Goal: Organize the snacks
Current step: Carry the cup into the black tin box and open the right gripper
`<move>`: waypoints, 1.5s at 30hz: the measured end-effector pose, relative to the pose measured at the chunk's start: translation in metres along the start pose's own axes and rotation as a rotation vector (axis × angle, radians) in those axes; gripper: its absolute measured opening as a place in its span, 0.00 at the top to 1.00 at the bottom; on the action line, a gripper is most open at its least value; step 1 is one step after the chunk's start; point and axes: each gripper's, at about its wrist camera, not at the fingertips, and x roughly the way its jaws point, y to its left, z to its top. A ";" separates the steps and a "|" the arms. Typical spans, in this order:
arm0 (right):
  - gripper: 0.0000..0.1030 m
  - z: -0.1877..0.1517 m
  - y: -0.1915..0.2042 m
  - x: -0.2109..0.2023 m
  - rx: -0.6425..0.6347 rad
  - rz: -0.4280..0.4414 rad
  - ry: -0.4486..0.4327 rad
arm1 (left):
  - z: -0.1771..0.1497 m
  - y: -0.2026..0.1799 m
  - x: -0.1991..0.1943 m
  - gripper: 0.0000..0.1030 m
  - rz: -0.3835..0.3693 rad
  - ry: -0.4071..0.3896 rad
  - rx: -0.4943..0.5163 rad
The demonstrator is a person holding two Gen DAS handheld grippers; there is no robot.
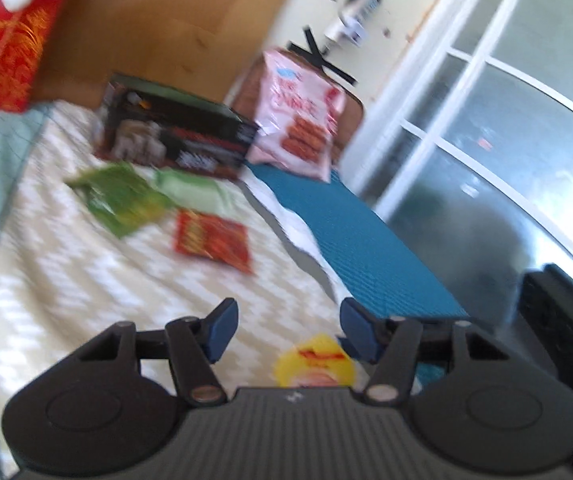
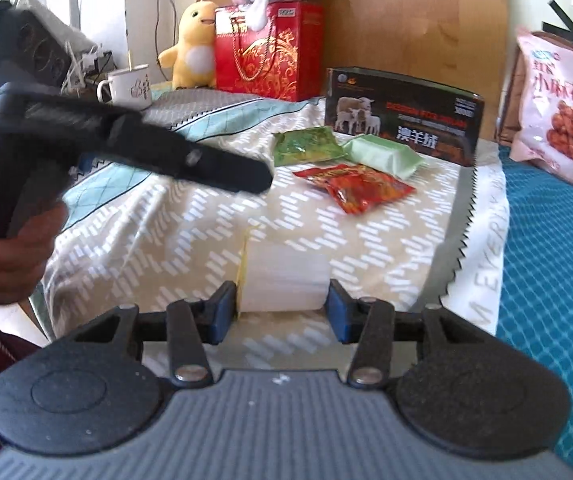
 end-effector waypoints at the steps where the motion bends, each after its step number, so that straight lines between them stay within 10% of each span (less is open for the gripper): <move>1: 0.50 -0.001 -0.001 -0.001 0.004 0.002 -0.005 | -0.002 -0.002 0.002 0.43 -0.012 0.018 -0.008; 10: 0.46 -0.009 -0.008 -0.004 0.021 0.025 -0.037 | -0.014 -0.004 0.012 0.35 -0.080 0.126 -0.063; 33: 0.52 -0.019 -0.018 -0.012 0.032 0.061 -0.095 | -0.003 -0.002 0.042 0.54 -0.123 0.194 -0.067; 45: 0.52 0.083 -0.061 0.034 0.032 -0.039 -0.254 | 0.122 0.020 0.067 0.56 0.005 0.024 -0.049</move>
